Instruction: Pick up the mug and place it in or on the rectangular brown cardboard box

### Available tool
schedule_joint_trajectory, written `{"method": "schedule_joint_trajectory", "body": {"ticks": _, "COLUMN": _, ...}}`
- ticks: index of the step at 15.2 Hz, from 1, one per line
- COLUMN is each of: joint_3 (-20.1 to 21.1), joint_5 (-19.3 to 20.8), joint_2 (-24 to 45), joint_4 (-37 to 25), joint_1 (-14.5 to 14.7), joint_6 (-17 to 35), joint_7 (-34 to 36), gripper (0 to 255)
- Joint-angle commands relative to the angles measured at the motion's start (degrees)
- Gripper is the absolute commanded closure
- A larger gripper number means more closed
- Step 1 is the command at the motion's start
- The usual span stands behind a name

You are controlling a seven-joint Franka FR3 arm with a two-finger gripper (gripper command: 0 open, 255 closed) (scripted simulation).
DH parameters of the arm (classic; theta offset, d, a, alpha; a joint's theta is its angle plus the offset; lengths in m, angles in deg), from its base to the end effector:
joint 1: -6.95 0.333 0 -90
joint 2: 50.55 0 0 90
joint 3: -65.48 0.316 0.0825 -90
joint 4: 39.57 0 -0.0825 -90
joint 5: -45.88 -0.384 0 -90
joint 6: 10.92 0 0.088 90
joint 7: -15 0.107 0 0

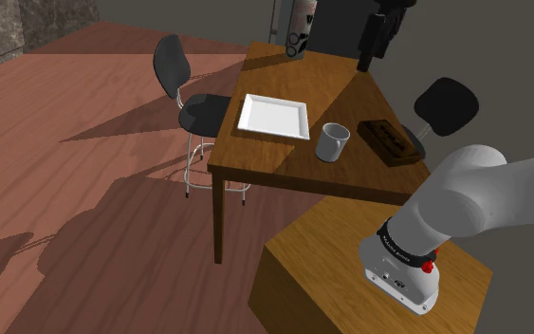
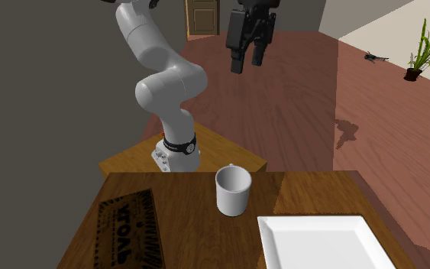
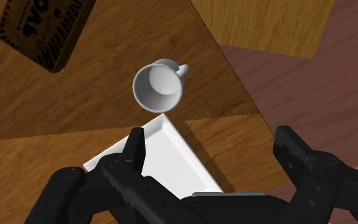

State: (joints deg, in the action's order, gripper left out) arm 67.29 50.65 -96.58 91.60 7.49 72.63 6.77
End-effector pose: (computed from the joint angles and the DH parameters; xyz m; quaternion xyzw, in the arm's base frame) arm 0.2905 0.0059 0.6176 0.9951 0.0830 -0.0169 0.0519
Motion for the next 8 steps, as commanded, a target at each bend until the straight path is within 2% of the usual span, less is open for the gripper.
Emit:
{"method": "schedule_joint_trajectory", "body": {"ticks": 1, "joint_3": 0.0, "joint_5": 0.0, "joint_2": 0.0, "joint_4": 0.0, "joint_1": 0.0, "joint_6": 0.0, "joint_7": 0.0, "gripper": 0}}
{"method": "schedule_joint_trajectory", "body": {"ticks": 8, "joint_3": -7.3, "joint_5": 1.9, "joint_2": 0.0, "joint_4": 11.6, "joint_1": -1.2, "joint_6": 12.5, "joint_7": -5.9, "gripper": 0}}
